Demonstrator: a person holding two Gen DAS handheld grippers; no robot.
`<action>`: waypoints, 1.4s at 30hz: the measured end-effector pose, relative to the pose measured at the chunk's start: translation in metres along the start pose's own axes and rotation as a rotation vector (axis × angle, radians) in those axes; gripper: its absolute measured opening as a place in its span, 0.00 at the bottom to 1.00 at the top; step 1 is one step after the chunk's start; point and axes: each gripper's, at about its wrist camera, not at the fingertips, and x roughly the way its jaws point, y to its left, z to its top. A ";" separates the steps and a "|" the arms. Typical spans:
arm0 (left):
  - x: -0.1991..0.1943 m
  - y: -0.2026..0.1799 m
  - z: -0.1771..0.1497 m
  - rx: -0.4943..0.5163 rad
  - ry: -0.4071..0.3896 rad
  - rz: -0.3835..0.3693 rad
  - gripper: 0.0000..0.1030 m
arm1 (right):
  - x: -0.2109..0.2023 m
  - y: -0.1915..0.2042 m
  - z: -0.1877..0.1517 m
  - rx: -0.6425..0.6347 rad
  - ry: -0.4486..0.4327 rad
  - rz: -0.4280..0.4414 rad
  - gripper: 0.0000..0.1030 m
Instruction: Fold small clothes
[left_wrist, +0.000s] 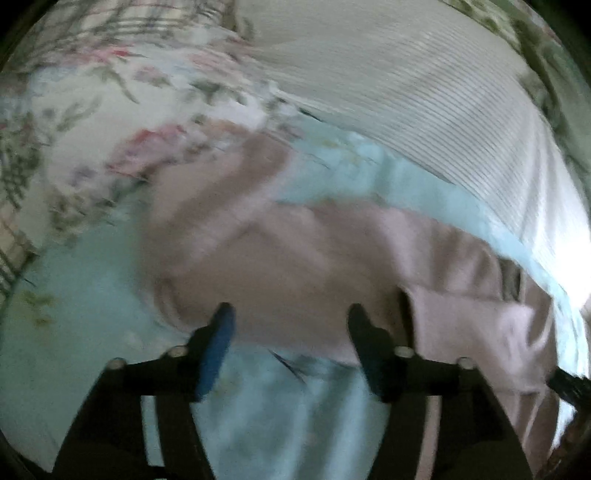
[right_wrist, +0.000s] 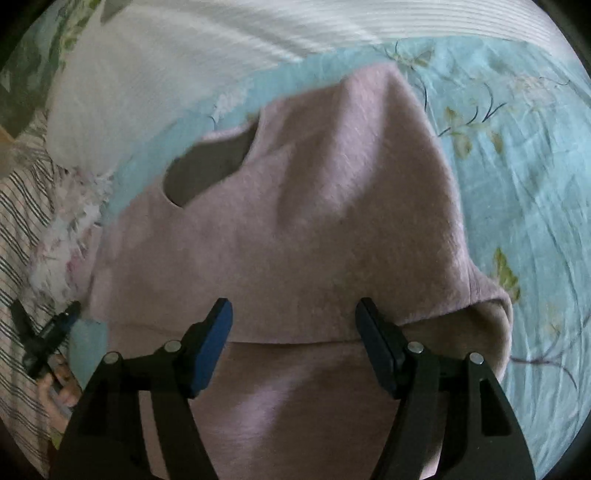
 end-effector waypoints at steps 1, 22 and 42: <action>0.001 0.003 0.006 -0.004 -0.009 0.017 0.71 | -0.009 0.006 -0.002 -0.005 -0.017 0.028 0.68; 0.118 0.014 0.081 0.067 0.021 0.170 0.06 | -0.022 0.069 -0.054 -0.083 0.027 0.214 0.68; -0.042 -0.213 -0.022 0.248 -0.104 -0.486 0.05 | -0.043 0.041 -0.055 0.021 -0.100 0.267 0.68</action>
